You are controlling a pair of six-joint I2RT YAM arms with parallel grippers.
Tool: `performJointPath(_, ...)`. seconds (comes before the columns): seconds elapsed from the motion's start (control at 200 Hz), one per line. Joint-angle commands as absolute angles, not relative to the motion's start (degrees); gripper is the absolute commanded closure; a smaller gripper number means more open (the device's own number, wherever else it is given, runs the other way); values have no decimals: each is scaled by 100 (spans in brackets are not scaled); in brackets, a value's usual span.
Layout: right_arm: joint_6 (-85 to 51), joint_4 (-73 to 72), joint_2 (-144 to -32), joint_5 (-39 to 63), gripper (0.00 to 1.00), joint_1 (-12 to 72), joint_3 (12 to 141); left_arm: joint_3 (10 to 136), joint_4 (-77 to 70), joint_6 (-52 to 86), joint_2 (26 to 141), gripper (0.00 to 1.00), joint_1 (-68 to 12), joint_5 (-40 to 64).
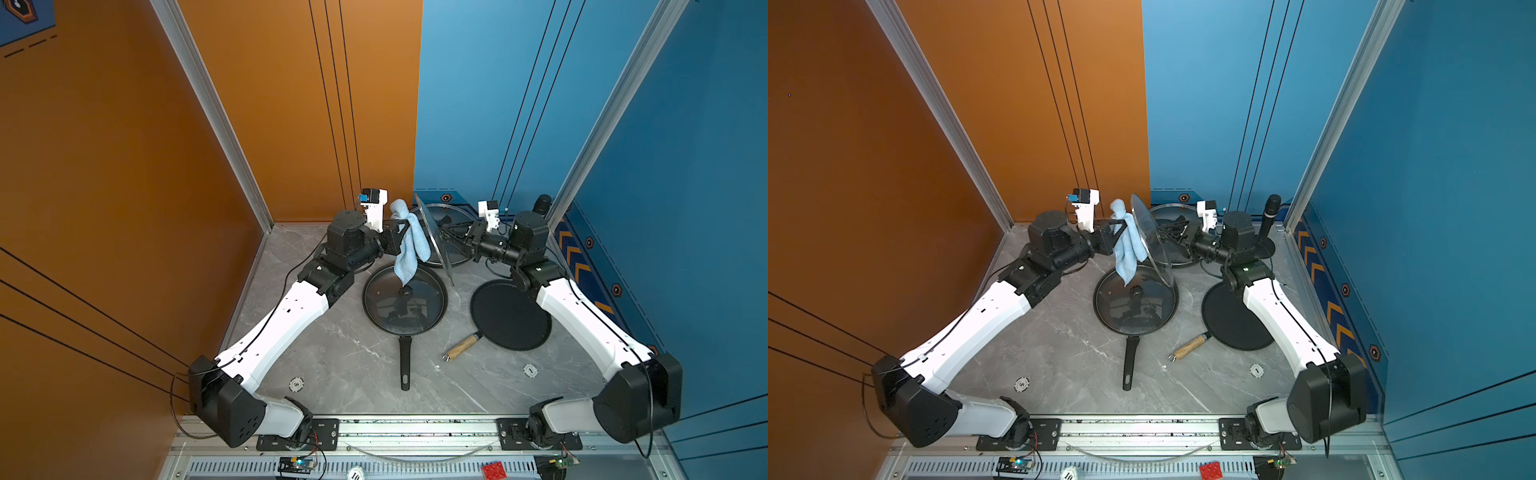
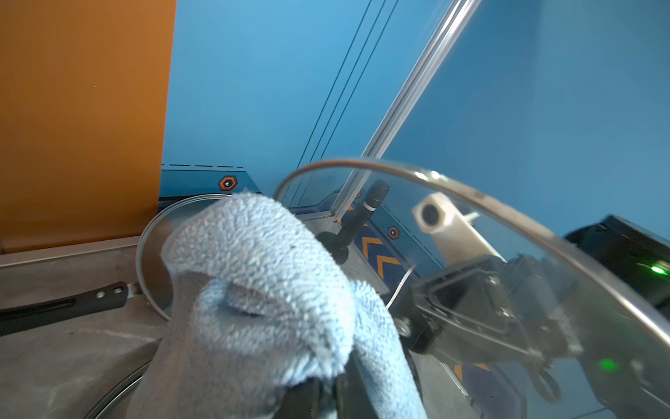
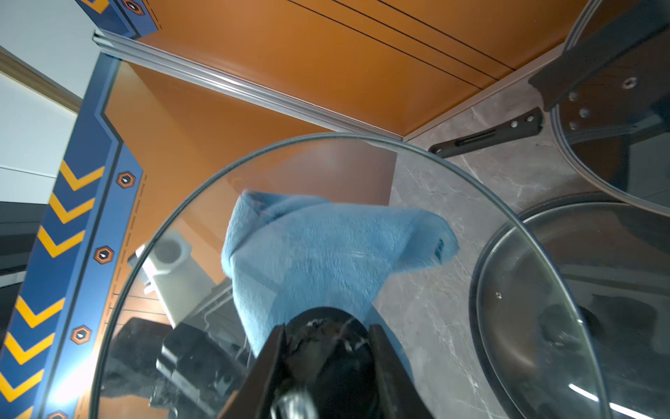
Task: Wipe the pot lid with a cloth
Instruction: Wipe the pot lid.
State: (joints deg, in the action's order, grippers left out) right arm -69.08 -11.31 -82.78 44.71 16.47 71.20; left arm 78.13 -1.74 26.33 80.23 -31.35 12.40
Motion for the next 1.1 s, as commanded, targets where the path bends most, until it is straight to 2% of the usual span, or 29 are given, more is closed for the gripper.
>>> performJointPath(0.0, -7915, -2810, -8723, 4951, 94, 1556, 7789, 7858, -997, 2642, 8152, 100, -3214, 1923)
performJointPath(0.215, -8747, -3874, -9431, 5286, 94, 1538, 8424, 8298, -1489, 2729, 8435, 100, -3493, 2511)
performJointPath(0.34, -9781, -5204, -9865, 5200, 93, 1465, 8603, 8454, -1705, 2779, 8599, 100, -3658, 2634)
performJointPath(0.435, -10604, -6214, -10224, 5032, 94, 1476, 8803, 8430, -1749, 2834, 8795, 100, -3735, 2570)
performJointPath(0.551, -11212, -7065, -10435, 4795, 94, 1504, 8929, 8083, -2006, 3028, 9011, 100, -3670, 2024)
performJointPath(0.796, -11010, -6925, -10087, 4705, 94, 1527, 8794, 7724, -2285, 3349, 9354, 100, -3301, 802)
performJointPath(1.096, -10861, -6877, -10058, 4607, 93, 1574, 8527, 7890, -1763, 3326, 9511, 100, -2688, 222)
